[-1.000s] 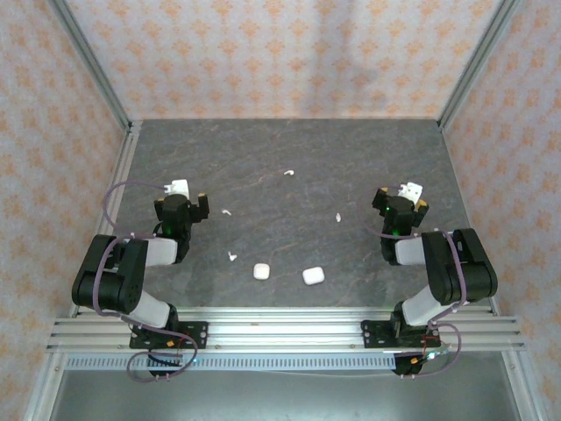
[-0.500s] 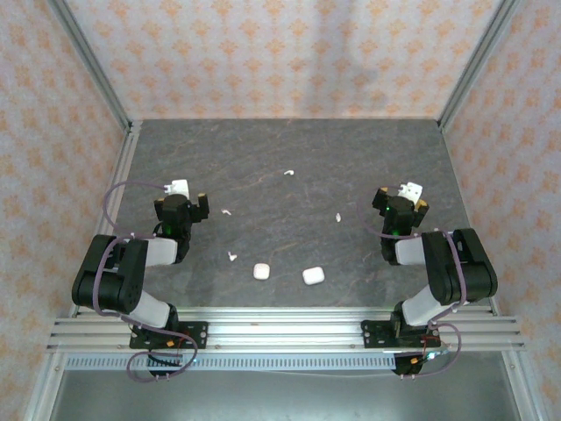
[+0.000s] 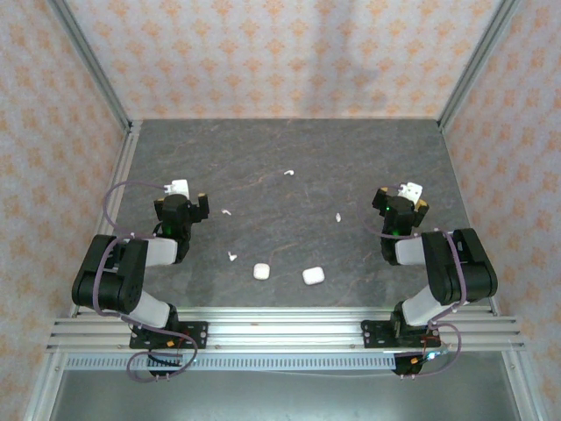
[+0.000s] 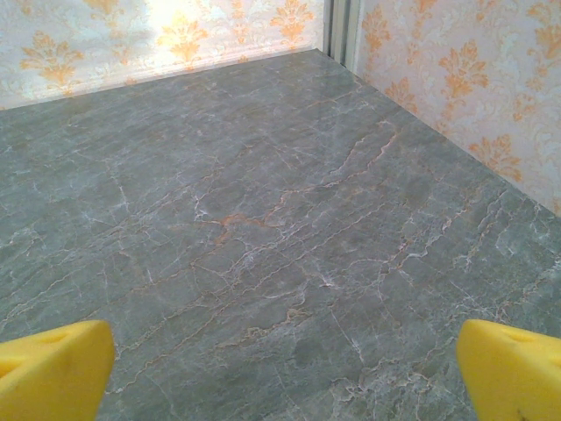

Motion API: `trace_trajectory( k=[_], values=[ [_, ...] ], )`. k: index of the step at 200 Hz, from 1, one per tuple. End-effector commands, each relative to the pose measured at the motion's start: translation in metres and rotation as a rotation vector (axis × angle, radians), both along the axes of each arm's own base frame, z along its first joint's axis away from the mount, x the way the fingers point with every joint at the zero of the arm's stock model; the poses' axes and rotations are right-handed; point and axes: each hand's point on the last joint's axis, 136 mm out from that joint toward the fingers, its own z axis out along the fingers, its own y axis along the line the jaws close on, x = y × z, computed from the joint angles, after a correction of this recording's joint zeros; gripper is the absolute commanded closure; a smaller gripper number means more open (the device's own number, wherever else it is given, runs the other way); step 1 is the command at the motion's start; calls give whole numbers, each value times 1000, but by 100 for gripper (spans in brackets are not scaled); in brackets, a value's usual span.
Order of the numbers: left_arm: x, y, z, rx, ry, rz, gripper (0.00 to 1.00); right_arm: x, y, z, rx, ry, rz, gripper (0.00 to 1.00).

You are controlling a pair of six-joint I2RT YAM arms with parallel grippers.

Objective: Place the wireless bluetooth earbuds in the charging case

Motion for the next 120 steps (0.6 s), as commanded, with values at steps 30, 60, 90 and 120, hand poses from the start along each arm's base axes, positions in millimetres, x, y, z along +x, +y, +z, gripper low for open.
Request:
trace_trajectory(
  k=[30, 60, 90, 120],
  values=[
    [2, 12, 29, 5, -52, 79, 0, -2, -5, 5, 12, -37, -20, 1],
    [-6, 21, 57, 5, -57, 142, 0, -7, -1, 16, 10, -59, 5, 0],
    [-17, 25, 88, -40, -75, 187, 0, -12, -2, 36, 30, -3, -10, 2],
    [-37, 24, 111, -98, 2, 211, 0, -25, -3, 51, 108, 124, -58, 8]
  ],
)
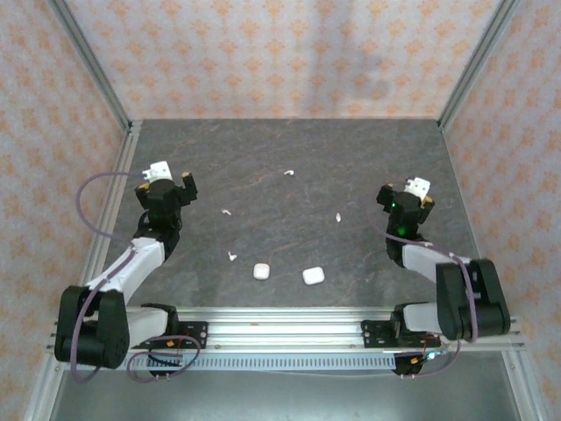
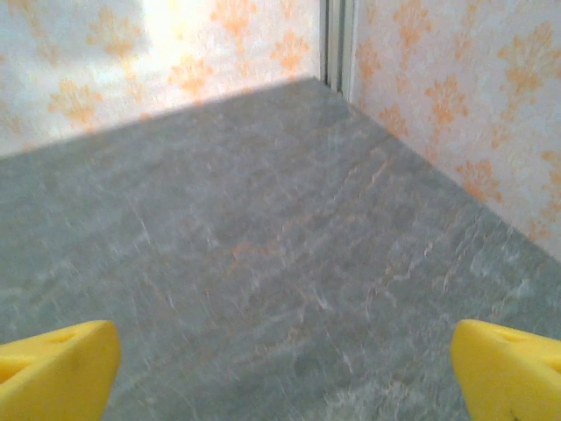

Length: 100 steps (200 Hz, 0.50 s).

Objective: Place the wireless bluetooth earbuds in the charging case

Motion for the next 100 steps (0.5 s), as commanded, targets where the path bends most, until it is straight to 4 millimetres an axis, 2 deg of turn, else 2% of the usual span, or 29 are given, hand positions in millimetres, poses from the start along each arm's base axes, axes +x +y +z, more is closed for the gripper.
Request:
trace_trajectory(
  k=[1, 15, 33, 56, 59, 100],
  values=[
    [-23, 5, 3, -61, 120, 59, 0, -15, -4, -1, 65, 163, -49, 8],
    [-36, -3, 8, -123, 183, 37, 0, -25, -5, 0, 91, 276, -88, 9],
    [-53, -16, 8, -200, 264, -6, 0, -38, 8, 7, 136, 406, -71, 9],
    [-76, -41, -6, -291, 369, -79, 0, -56, 38, 8, 171, 526, -5, 9],
    [-79, -45, -8, -297, 379, -93, 0, -59, 43, 15, 183, 515, 10, 8],
    [-119, -109, -28, -218, 489, -267, 0, -100, 102, -4, 308, 617, 103, 9]
  ],
)
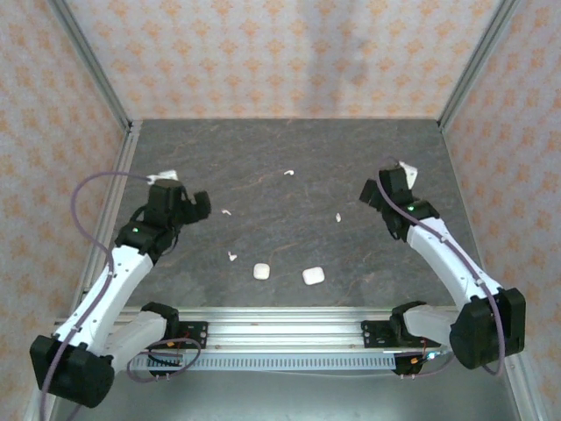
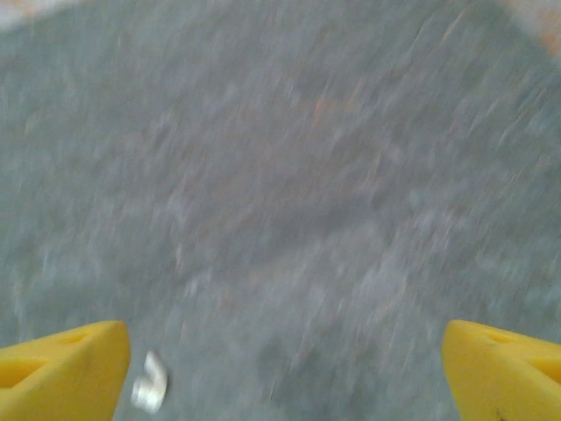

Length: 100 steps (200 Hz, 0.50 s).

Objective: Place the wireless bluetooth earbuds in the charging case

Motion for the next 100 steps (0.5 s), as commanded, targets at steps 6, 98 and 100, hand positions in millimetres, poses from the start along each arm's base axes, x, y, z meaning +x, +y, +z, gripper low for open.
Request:
trace_trajectory(
  k=[6, 98, 100],
  values=[
    [-47, -34, -31, 32, 150, -98, 0, -54, 26, -27, 73, 176, 2, 9],
    [-99, -137, -76, 112, 277, -398, 0, -94, 77, -32, 162, 253, 130, 7],
    [-100, -140, -76, 109, 279, -403, 0, -95, 76, -32, 160, 253, 130, 7]
  ],
)
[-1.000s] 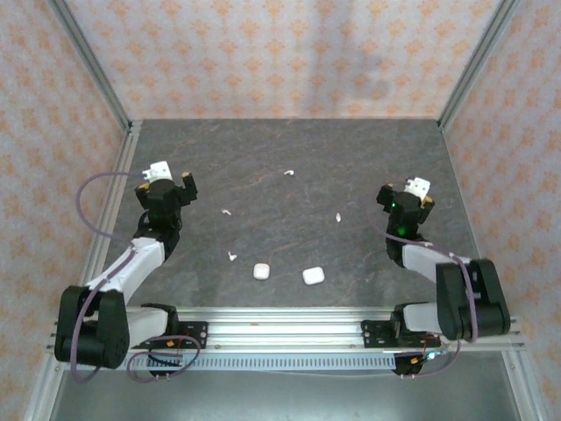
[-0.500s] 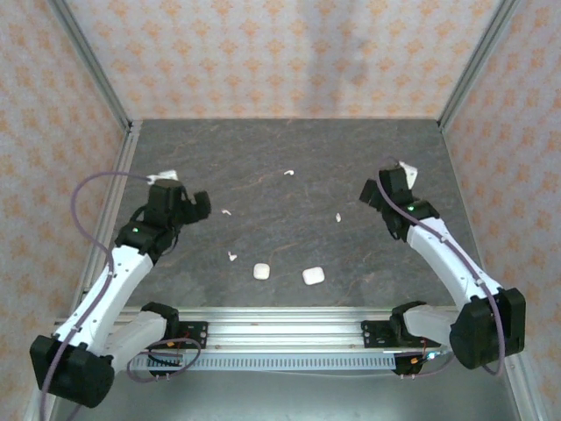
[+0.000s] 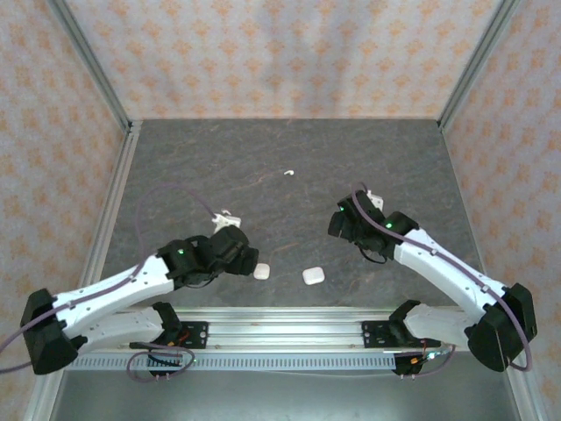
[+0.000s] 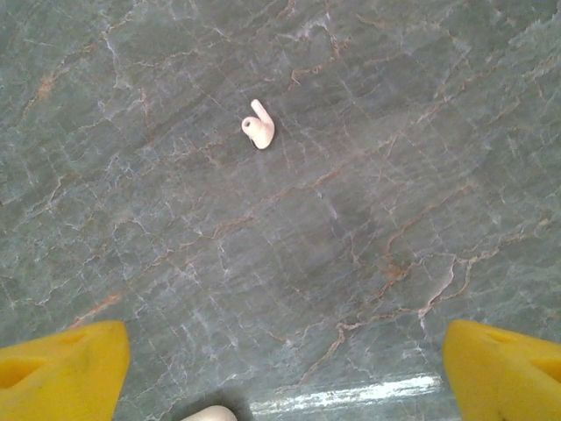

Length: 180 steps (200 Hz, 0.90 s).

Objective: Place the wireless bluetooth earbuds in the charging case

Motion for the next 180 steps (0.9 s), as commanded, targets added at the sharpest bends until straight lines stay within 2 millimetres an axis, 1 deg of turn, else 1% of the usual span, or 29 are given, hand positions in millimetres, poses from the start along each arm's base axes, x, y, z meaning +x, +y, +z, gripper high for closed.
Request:
trace_trajectory(
  k=[1, 24, 48, 66, 89, 103, 116, 142, 180],
  values=[
    [-7, -13, -11, 31, 32, 2, 0, -16, -10, 1, -1, 30, -20, 7],
    [-15, -36, -24, 14, 78, -46, 0, -22, -21, 13, -35, 12, -13, 5],
    [-13, -49, -34, 31, 108, -74, 0, -28, -23, 12, -39, 46, -2, 5],
    [-10, -53, -38, 61, 115, -84, 1, -32, -18, 5, -14, 77, 0, 5],
    [-7, -60, -45, 84, 124, -94, 4, -33, -13, -5, 25, 82, -5, 5],
    [-5, -66, -49, 67, 132, -92, 10, -32, -9, -11, 39, 82, -1, 5],
    [-5, -72, -56, 45, 149, -80, 14, -31, -7, -16, 41, 88, 10, 5],
    [-4, -71, -71, 54, 165, -34, 19, -30, -5, -23, 28, 112, 27, 5],
    [-5, -68, -80, 89, 187, -10, 25, -31, -4, -26, 30, 118, 39, 5]
  ],
)
